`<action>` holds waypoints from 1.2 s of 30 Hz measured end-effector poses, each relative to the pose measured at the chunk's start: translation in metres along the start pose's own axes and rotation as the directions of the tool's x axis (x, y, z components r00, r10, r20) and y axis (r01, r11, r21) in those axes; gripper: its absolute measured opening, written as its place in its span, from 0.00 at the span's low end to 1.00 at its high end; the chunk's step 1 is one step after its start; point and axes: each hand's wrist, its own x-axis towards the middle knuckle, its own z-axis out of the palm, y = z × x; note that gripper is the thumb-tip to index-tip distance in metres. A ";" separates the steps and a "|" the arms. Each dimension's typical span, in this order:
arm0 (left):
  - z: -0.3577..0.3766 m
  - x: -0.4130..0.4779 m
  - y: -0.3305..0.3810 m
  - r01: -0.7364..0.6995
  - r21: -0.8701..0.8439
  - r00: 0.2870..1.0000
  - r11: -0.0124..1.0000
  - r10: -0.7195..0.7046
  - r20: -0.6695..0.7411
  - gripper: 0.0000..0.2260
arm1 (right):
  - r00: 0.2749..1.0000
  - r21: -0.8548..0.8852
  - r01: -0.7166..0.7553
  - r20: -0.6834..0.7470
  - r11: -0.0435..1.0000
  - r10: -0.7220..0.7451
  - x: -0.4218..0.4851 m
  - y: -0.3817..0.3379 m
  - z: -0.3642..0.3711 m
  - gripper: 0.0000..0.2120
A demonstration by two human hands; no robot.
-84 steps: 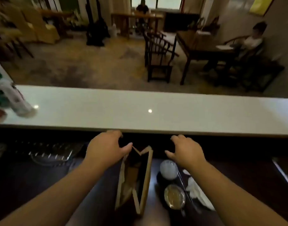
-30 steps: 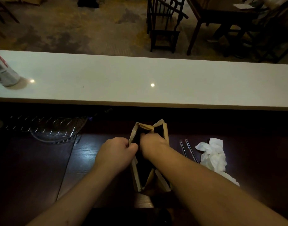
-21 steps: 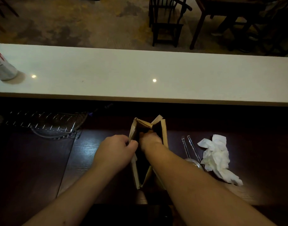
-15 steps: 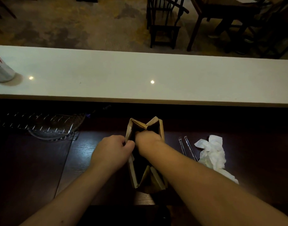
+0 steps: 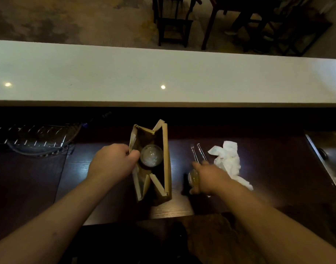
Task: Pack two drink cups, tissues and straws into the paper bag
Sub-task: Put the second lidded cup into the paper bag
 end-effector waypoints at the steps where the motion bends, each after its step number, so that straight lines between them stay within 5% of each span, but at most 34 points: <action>1: 0.000 0.000 0.000 -0.004 -0.001 1.000 1.000 0.004 -0.002 0.19 | 1.000 -0.014 0.001 -0.002 1.000 -0.001 0.002 0.001 0.009 0.50; 10: -0.005 -0.001 -0.008 0.000 -0.029 1.000 1.000 -0.001 -0.028 0.19 | 0.997 -0.097 0.006 -0.077 0.995 -0.014 -0.035 -0.026 -0.043 0.41; 19: -0.012 -0.002 -0.008 0.023 -0.116 0.999 0.993 -0.018 0.042 0.16 | 0.901 -0.095 0.281 -0.317 0.955 -0.297 -0.105 -0.112 -0.151 0.40; 30: -0.017 0.004 -0.020 0.061 -0.141 0.998 0.988 -0.057 0.034 0.15 | 0.972 -0.134 0.190 -0.117 0.973 -0.206 -0.034 -0.155 -0.083 0.40; 36: -0.015 -0.005 -0.007 0.036 -0.124 0.999 0.992 -0.033 0.020 0.16 | 0.993 -0.089 0.056 0.108 0.994 -0.046 -0.010 -0.164 -0.046 0.41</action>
